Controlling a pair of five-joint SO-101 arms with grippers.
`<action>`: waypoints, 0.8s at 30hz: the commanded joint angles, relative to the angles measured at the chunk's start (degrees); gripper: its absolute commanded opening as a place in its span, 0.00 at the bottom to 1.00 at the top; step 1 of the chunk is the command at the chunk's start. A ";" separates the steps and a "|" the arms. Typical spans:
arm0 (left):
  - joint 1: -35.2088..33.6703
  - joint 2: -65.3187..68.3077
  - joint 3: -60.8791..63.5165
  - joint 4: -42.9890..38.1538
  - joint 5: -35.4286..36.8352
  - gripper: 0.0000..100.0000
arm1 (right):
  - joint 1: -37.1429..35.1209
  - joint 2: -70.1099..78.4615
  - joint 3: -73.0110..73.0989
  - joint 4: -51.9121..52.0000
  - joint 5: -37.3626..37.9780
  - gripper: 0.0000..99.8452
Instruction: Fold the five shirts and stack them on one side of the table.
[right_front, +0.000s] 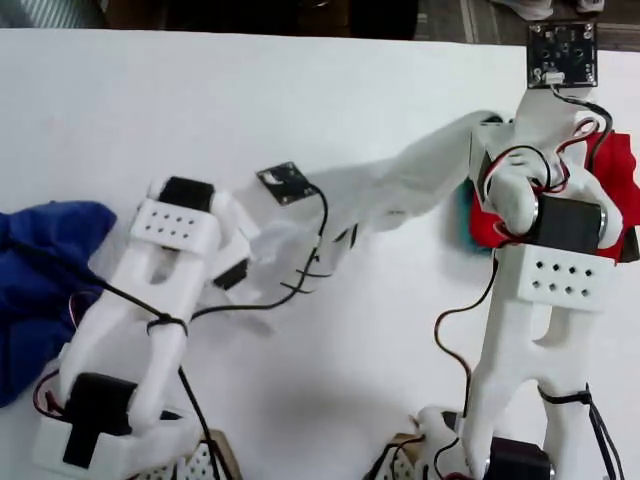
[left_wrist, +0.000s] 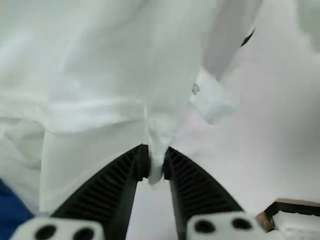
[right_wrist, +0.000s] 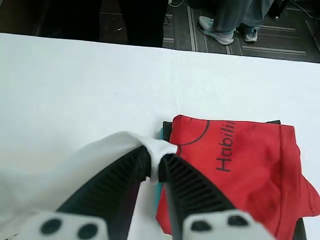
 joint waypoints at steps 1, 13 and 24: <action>0.44 -1.41 0.31 -1.41 1.14 0.13 | 0.22 -1.80 -1.67 0.40 0.35 0.02; 0.44 -1.49 -0.04 -3.43 1.67 0.07 | 0.40 -1.80 -1.67 0.48 0.35 0.02; -0.09 -3.52 -8.92 3.08 1.23 0.12 | 0.40 -1.80 0.97 0.40 0.35 0.02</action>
